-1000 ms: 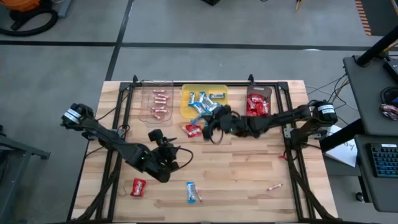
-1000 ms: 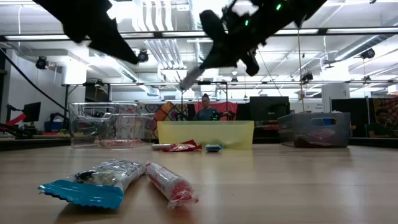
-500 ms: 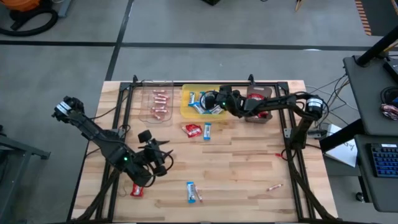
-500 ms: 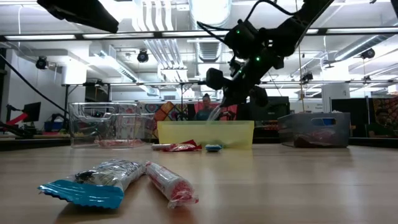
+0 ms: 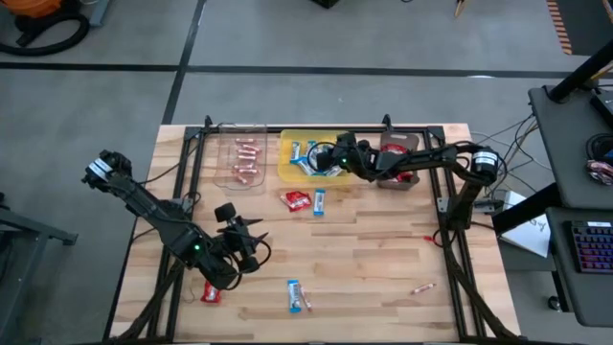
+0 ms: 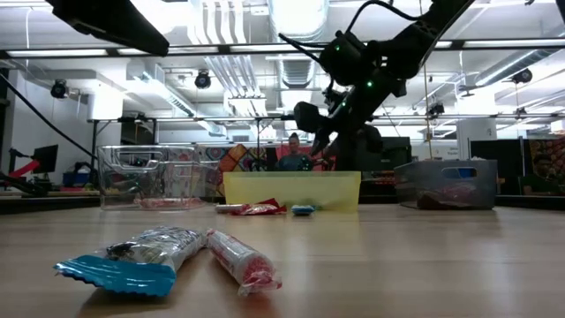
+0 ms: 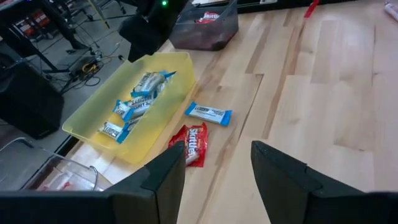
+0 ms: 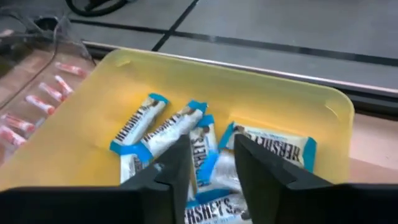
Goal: Sort candy
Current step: Put the orange candy into the transparent bin
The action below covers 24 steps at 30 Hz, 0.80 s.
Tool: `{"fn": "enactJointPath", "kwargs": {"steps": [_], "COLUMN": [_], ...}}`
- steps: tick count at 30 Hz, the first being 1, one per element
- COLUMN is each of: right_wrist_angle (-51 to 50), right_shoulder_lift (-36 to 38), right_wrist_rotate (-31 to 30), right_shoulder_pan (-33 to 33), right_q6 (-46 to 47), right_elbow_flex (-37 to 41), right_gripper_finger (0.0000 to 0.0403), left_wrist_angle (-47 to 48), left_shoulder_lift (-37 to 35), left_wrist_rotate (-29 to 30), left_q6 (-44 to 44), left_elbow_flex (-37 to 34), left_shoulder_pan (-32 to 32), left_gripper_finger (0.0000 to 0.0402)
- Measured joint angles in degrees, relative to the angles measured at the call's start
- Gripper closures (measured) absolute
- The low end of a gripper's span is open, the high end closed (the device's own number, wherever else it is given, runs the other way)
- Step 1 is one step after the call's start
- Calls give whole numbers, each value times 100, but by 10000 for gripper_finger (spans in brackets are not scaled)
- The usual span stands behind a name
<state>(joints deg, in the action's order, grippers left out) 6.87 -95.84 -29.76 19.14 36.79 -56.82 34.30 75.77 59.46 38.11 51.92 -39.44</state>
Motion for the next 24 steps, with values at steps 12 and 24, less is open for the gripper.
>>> {"fn": "enactJointPath", "kwargs": {"steps": [12,24], "right_wrist_angle": [-197,-326], "right_shoulder_lift": [932,930], "right_wrist_rotate": [2553,2691], "right_shoulder_pan": [-967,-3057], "right_q6": [-35,1363], "right_elbow_flex": [7,4], "right_gripper_finger": [253,271], "left_wrist_angle": [-378,-1136], "left_shoulder_lift": [7,7], "left_wrist_rotate": [-717,-1104], "left_q6": [-444,-1870], "left_elbow_flex": [0,66], "left_shoulder_pan": [6,7], "left_gripper_finger": [235,235]}}
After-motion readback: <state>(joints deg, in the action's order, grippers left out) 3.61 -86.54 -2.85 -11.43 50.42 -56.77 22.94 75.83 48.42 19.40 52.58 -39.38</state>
